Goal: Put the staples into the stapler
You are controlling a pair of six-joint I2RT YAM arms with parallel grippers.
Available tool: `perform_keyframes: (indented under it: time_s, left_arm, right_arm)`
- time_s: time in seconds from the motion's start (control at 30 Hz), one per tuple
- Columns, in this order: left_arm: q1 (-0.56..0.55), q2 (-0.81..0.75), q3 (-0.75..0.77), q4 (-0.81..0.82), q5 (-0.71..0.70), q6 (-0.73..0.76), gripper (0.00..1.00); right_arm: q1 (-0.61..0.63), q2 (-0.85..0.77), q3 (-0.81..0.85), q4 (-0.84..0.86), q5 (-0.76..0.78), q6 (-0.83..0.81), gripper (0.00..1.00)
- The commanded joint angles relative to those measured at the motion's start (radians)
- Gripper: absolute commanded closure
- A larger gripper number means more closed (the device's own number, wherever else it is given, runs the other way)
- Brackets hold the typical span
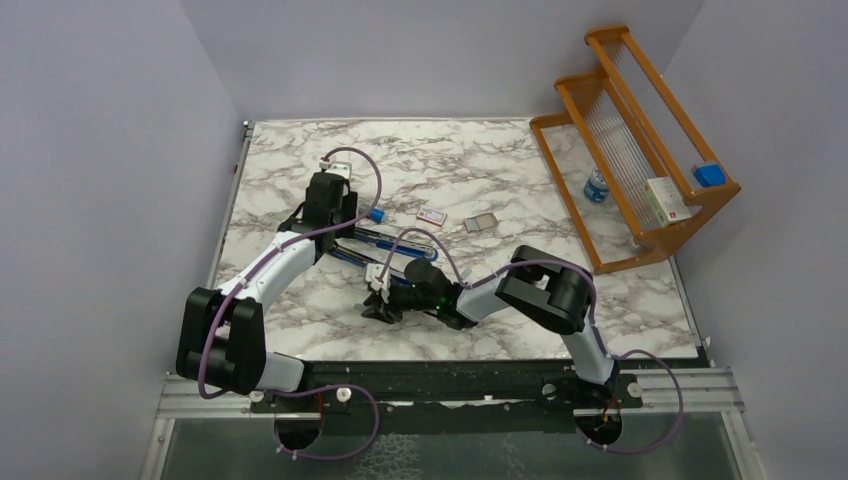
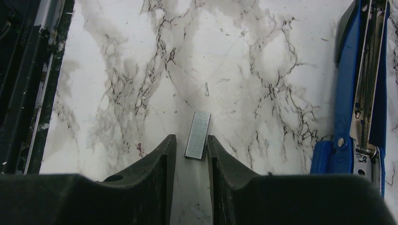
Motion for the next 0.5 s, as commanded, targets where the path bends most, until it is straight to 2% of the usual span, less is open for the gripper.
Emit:
perform_keyframes:
  time_s: [0.0,0.23,0.47]
  left_arm:
    - [-0.006,-0.024,0.032,0.007,-0.017,0.006,0.39]
    - [-0.007,-0.027,0.03,0.007,-0.021,0.009,0.39]
    - [-0.008,-0.028,0.029,0.007,-0.021,0.007,0.39]
  right_arm:
    - [-0.005,0.074,-0.035,-0.062,0.013,0.017,0.68]
    - [-0.011,0.078,-0.047,-0.043,0.028,0.031,0.73]
    - [-0.022,0.065,-0.078,-0.023,0.042,0.051,0.68]
